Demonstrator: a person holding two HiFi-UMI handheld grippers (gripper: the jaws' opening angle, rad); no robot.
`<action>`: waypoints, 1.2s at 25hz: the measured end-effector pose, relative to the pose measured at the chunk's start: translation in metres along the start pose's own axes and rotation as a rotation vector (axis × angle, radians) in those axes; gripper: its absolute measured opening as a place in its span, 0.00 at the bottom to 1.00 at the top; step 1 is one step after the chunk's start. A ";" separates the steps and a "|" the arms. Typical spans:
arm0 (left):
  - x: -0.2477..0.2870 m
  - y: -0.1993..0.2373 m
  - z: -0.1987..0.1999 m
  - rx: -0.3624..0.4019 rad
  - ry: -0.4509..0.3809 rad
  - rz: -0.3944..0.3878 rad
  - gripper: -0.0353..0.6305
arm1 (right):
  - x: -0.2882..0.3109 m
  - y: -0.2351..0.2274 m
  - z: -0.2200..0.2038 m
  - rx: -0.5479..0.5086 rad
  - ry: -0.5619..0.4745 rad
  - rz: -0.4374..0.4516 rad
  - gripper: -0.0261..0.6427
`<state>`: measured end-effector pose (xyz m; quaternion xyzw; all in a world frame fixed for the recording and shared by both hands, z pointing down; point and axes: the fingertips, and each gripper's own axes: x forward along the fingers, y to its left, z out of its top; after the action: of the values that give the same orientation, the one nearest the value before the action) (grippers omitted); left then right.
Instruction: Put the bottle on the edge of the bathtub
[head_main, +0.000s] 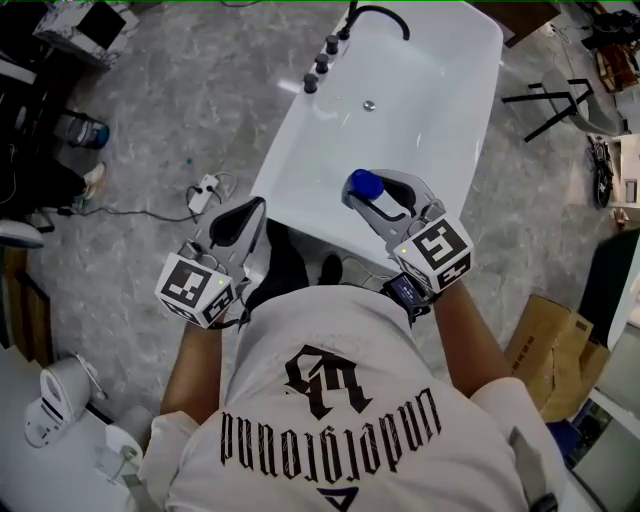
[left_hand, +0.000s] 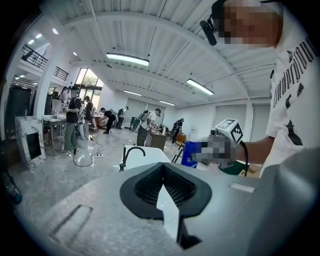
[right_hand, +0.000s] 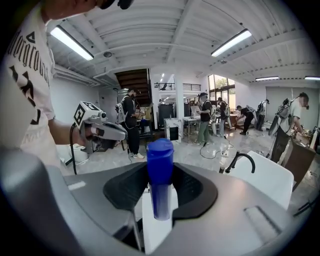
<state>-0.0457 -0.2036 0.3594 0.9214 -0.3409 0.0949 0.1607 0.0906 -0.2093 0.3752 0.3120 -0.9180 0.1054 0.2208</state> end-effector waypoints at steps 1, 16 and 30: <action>0.003 0.009 0.001 -0.004 0.002 -0.007 0.06 | 0.009 -0.004 0.001 0.007 0.008 0.000 0.26; 0.040 0.127 -0.032 -0.042 0.101 -0.083 0.06 | 0.157 -0.039 -0.020 0.039 0.153 0.036 0.26; 0.076 0.195 -0.115 -0.075 0.250 -0.144 0.06 | 0.273 -0.047 -0.099 0.042 0.322 0.084 0.26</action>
<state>-0.1248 -0.3473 0.5333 0.9177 -0.2546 0.1843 0.2428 -0.0400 -0.3568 0.5941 0.2570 -0.8806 0.1822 0.3540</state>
